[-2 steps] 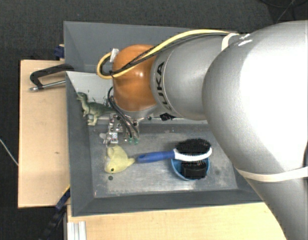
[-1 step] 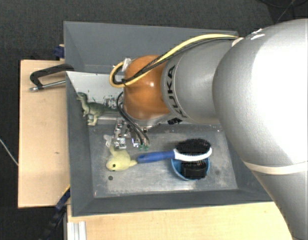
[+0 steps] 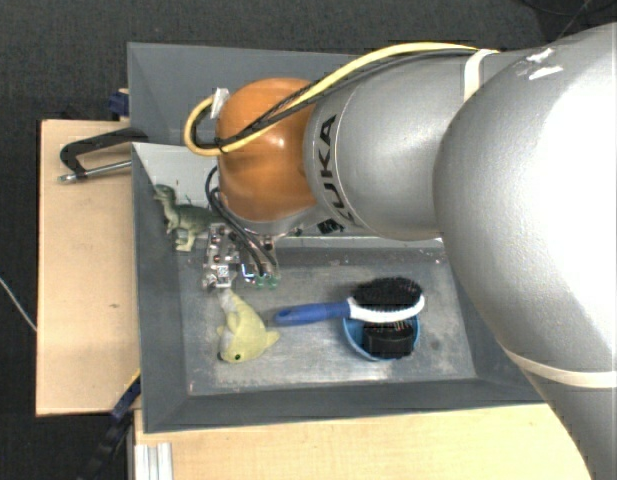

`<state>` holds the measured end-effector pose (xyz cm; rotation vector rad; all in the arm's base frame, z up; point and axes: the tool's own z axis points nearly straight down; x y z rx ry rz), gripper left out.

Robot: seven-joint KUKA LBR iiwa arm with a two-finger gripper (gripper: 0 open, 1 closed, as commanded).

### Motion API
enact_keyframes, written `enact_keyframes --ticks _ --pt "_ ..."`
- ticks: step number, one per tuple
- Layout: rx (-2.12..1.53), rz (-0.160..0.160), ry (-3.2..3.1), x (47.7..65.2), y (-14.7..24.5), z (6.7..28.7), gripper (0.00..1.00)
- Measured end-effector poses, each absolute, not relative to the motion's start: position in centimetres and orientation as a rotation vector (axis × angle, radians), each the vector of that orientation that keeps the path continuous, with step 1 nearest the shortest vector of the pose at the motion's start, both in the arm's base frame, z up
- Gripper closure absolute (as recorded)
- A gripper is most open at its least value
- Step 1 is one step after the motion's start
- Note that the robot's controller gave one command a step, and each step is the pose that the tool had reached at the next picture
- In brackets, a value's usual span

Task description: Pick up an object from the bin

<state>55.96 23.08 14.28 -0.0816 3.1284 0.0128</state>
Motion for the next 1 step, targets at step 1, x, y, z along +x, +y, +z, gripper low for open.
enact_keyframes --ticks 1 --pt "-1.144 -0.001 2.910 58.64 17.94 27.50 1.00"
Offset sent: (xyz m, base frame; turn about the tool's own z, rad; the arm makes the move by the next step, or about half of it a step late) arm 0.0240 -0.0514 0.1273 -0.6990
